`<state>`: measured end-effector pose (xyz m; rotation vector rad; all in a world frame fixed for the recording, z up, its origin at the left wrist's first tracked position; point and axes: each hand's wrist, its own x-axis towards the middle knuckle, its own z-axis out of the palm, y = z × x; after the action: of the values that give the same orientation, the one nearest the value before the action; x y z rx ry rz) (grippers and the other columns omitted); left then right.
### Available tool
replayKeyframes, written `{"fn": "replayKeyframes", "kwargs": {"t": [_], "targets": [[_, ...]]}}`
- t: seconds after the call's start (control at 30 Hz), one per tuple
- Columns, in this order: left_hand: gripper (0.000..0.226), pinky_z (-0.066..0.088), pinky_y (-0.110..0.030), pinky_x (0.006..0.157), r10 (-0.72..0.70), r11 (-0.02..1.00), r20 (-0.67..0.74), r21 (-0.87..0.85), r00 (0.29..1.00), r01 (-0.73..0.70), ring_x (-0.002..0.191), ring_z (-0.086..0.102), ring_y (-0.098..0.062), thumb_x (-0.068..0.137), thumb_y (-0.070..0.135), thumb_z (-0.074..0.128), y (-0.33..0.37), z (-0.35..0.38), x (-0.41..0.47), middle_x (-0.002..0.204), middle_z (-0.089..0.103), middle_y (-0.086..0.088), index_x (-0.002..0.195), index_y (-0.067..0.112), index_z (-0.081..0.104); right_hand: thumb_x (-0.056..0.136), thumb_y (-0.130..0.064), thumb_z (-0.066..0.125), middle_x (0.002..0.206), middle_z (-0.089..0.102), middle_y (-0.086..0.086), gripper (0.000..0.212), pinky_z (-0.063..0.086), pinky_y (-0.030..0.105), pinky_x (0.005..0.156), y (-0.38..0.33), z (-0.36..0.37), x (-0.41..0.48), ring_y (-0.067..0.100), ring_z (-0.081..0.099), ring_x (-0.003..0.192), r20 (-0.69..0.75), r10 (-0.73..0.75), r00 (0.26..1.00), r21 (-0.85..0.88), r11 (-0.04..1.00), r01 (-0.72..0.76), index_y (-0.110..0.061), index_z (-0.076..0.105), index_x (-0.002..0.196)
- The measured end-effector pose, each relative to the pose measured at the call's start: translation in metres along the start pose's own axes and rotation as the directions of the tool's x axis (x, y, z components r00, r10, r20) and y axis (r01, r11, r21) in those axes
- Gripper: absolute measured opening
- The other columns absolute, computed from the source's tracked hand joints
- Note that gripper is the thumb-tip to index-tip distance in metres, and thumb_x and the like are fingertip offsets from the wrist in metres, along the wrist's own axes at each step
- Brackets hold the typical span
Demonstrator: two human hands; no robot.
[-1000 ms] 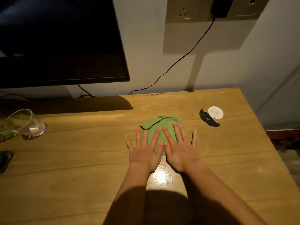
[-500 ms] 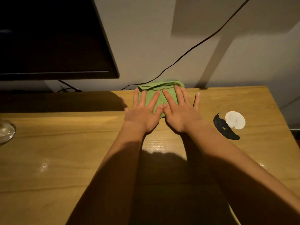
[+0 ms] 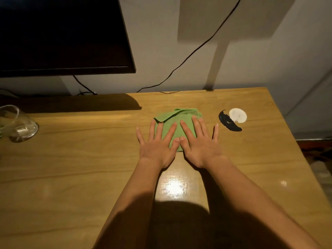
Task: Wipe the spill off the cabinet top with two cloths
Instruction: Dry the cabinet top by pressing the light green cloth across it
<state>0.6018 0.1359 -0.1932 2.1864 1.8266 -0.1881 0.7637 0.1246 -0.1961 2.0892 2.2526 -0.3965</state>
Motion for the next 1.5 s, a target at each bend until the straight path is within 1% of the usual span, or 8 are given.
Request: {"fn": "replayKeyframes", "kwargs": {"t": [0.27, 0.43, 0.67, 0.8, 0.97, 1.17, 1.27, 1.5], "targets": [[0.058, -0.028, -0.065, 0.103, 0.033, 0.999, 0.013, -0.009, 0.999, -0.033, 0.143, -0.035, -0.02, 0.09, 0.068, -0.01, 0.028, 0.045, -0.145, 0.165, -0.012, 0.0, 0.144, 0.054, -0.023, 0.096, -0.06, -0.002, 0.164, -0.023, 0.0, 0.061, -0.028, 0.059, 0.11, -0.005, 0.031, -0.153, 0.018, -0.029, 0.148, 0.021, 0.036, 0.999, -0.008, 0.999, -0.036, -0.045, -0.014, 0.153], [0.059, -0.028, -0.066, 0.103, 0.059, 0.998, 0.072, -0.009, 0.996, -0.059, 0.141, -0.038, -0.024, 0.089, 0.068, -0.011, 0.044, 0.062, -0.227, 0.164, -0.014, -0.001, 0.144, 0.053, -0.025, 0.093, -0.063, -0.005, 0.162, -0.029, 0.0, 0.062, -0.023, 0.061, 0.112, -0.008, 0.042, -0.241, 0.018, -0.035, 0.145, 0.078, 0.059, 0.995, -0.016, 0.998, -0.058, -0.046, -0.02, 0.151], [0.057, -0.029, -0.066, 0.103, 0.074, 0.996, 0.082, 0.034, 0.994, -0.077, 0.141, -0.036, -0.027, 0.094, 0.065, -0.004, 0.059, 0.069, -0.279, 0.165, -0.011, -0.003, 0.145, 0.05, -0.025, 0.091, -0.063, -0.01, 0.161, -0.03, 0.003, 0.065, -0.025, 0.06, 0.112, -0.011, 0.044, -0.296, 0.024, -0.033, 0.146, 0.108, 0.076, 0.991, -0.068, 0.995, -0.069, -0.043, -0.023, 0.151], [0.057, -0.031, -0.066, 0.102, 0.067, 0.997, 0.072, 0.02, 0.995, -0.069, 0.14, -0.039, -0.027, 0.093, 0.066, -0.005, 0.059, 0.071, -0.276, 0.164, -0.013, -0.003, 0.142, 0.052, -0.029, 0.09, -0.063, -0.012, 0.159, -0.034, 0.003, 0.064, -0.024, 0.061, 0.112, -0.011, 0.044, -0.292, 0.023, -0.037, 0.144, 0.118, 0.072, 0.99, -0.068, 0.996, -0.064, -0.044, -0.027, 0.149], [0.056, -0.027, -0.067, 0.104, 0.065, 0.998, 0.083, -0.004, 0.994, -0.065, 0.14, -0.04, -0.025, 0.092, 0.067, -0.007, 0.062, 0.065, -0.25, 0.163, -0.019, -0.002, 0.141, 0.053, -0.03, 0.095, -0.059, -0.004, 0.159, -0.035, 0.002, 0.061, -0.024, 0.062, 0.111, -0.003, 0.037, -0.267, 0.022, -0.037, 0.144, 0.136, 0.074, 0.988, -0.079, 0.995, -0.063, -0.044, -0.026, 0.149], [0.057, -0.028, -0.066, 0.104, 0.06, 0.998, 0.043, 0.014, 0.997, -0.06, 0.141, -0.038, -0.023, 0.089, 0.068, -0.012, 0.065, 0.055, -0.186, 0.165, -0.012, -0.002, 0.141, 0.054, -0.029, 0.095, -0.058, -0.004, 0.16, -0.032, 0.002, 0.06, -0.027, 0.062, 0.11, 0.015, 0.027, -0.207, 0.021, -0.036, 0.145, 0.096, 0.079, 0.992, -0.083, 0.994, -0.071, -0.043, -0.024, 0.15], [0.056, -0.027, -0.066, 0.104, 0.047, 0.999, 0.015, 0.023, 0.999, -0.047, 0.142, -0.036, -0.022, 0.09, 0.067, -0.011, 0.065, 0.05, -0.153, 0.166, -0.008, -0.002, 0.142, 0.055, -0.028, 0.096, -0.058, -0.004, 0.16, -0.032, 0.003, 0.06, -0.027, 0.062, 0.11, 0.025, 0.022, -0.173, 0.021, -0.035, 0.145, 0.076, 0.061, 0.995, -0.085, 0.995, -0.055, -0.043, -0.024, 0.15], [0.055, -0.025, -0.066, 0.105, 0.014, 1.0, -0.007, 0.017, 1.0, -0.014, 0.142, -0.035, -0.021, 0.091, 0.069, -0.009, 0.065, 0.026, -0.067, 0.165, -0.011, -0.002, 0.141, 0.056, -0.028, 0.095, -0.058, -0.006, 0.161, -0.03, 0.002, 0.06, -0.027, 0.063, 0.109, 0.047, 0.005, -0.083, 0.021, -0.033, 0.146, 0.042, 0.018, 0.999, -0.087, 0.996, -0.014, -0.044, -0.024, 0.15]]}}
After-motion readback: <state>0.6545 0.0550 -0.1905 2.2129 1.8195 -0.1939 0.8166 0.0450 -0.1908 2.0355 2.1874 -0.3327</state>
